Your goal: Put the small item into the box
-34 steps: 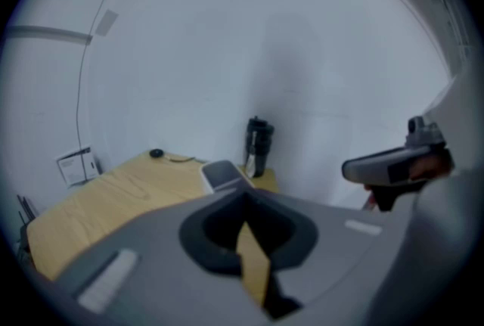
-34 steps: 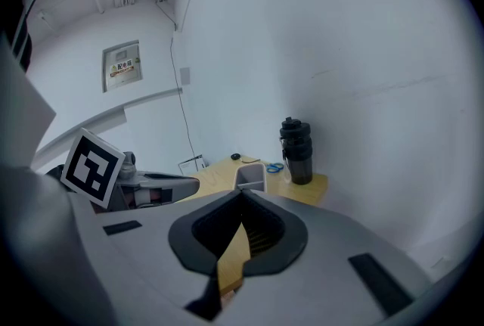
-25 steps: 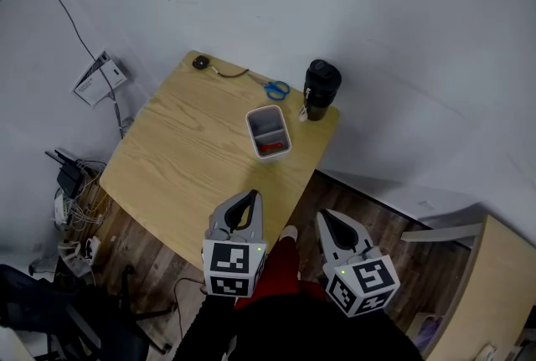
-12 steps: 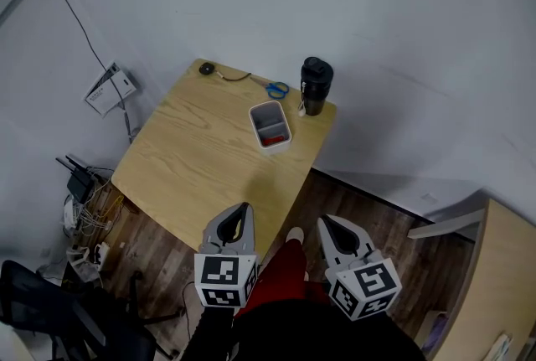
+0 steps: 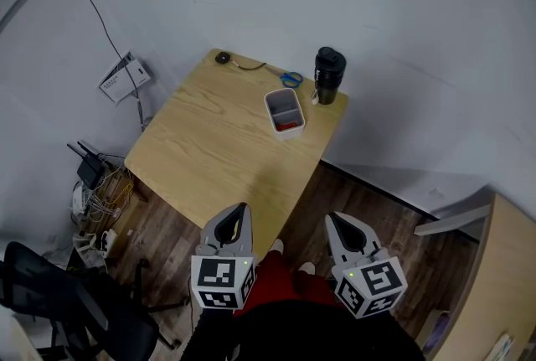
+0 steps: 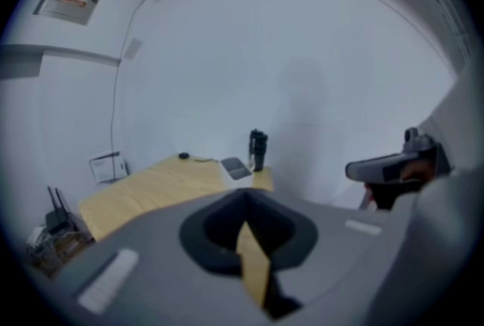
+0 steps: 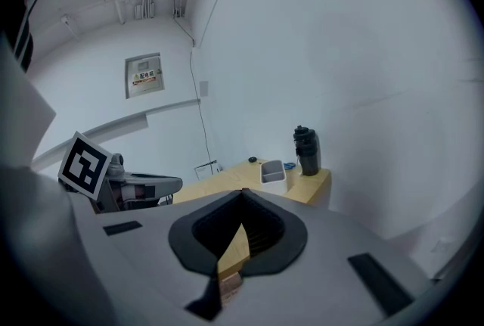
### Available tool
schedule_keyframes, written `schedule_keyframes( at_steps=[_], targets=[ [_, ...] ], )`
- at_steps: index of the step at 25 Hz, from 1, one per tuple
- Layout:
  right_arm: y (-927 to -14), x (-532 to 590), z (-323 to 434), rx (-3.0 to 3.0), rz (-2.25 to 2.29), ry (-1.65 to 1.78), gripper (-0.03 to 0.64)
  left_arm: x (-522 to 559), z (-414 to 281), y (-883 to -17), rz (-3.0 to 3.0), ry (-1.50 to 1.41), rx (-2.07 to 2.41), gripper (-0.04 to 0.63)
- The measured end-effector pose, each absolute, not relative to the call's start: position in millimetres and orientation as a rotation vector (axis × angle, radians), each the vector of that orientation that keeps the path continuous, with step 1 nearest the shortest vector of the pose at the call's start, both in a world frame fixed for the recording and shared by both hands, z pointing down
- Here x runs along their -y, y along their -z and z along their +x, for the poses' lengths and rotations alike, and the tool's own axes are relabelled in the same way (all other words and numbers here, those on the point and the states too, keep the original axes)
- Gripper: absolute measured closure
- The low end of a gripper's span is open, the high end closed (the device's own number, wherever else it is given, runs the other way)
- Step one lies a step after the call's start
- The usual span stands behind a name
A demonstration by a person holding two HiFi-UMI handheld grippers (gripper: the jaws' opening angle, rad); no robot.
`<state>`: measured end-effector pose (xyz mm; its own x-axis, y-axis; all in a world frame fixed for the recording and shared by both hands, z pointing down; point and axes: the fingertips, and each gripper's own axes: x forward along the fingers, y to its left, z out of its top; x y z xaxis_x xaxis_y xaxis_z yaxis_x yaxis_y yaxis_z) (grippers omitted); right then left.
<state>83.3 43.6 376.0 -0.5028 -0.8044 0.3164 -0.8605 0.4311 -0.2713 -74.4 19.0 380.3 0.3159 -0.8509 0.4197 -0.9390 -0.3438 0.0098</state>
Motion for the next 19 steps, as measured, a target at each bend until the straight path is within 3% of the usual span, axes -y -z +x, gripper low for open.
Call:
schedule_keyframes(
  at_steps=[19],
  targets=[
    [-368,-37,-17,2.510,1.524,-0.533,0.609,-11,-171,-383,2.375,-0.462,1.571,0.592]
  ],
)
